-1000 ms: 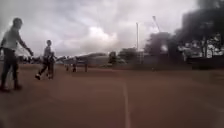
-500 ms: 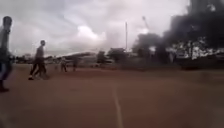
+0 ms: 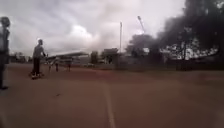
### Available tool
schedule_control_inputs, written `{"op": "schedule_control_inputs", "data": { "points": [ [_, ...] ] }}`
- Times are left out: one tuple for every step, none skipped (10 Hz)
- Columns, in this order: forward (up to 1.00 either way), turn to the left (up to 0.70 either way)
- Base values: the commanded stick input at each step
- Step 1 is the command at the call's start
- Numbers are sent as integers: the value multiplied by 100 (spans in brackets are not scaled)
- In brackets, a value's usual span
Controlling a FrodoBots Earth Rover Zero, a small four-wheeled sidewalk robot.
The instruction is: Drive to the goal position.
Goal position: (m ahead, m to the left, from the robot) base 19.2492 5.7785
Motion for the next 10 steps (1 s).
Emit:
{"op": "schedule_control_inputs", "data": {
  "points": [
    [85, 0],
    [85, 0],
    [85, 0],
    [85, 0],
    [85, 0],
    [85, 0],
    [85, -1],
    [85, -22],
    [85, -34],
    [85, -34]
  ]
}}
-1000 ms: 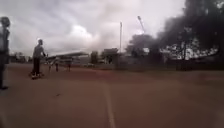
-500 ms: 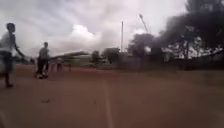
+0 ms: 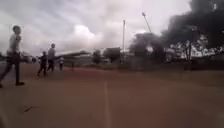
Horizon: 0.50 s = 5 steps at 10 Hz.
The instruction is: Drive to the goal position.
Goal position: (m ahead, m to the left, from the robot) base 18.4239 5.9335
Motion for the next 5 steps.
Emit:
{"op": "schedule_control_inputs", "data": {
  "points": [
    [85, -34],
    [85, -34],
    [85, -34],
    [85, -27],
    [85, -7]
  ]
}}
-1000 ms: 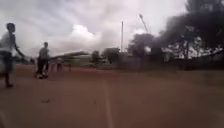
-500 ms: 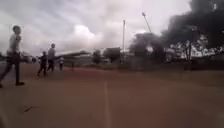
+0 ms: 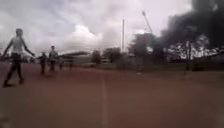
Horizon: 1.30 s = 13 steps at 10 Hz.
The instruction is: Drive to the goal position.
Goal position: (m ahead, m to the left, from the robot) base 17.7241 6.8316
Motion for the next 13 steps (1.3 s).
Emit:
{"op": "schedule_control_inputs", "data": {
  "points": [
    [85, 0],
    [85, 0],
    [85, 0],
    [85, 0],
    [85, 0],
    [85, 0],
    [85, 0],
    [85, 0],
    [85, 0],
    [85, 0],
    [85, 0],
    [85, 0],
    [85, 0]
  ]
}}
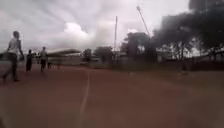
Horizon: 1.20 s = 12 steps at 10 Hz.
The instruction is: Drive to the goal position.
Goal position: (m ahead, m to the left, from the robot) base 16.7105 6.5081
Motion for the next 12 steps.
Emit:
{"op": "schedule_control_inputs", "data": {
  "points": [
    [85, 0],
    [85, 0],
    [85, 0],
    [85, 0],
    [85, 0],
    [85, 0],
    [85, 0],
    [85, 0],
    [85, 0],
    [85, 0],
    [85, 0],
    [85, 0]
  ]
}}
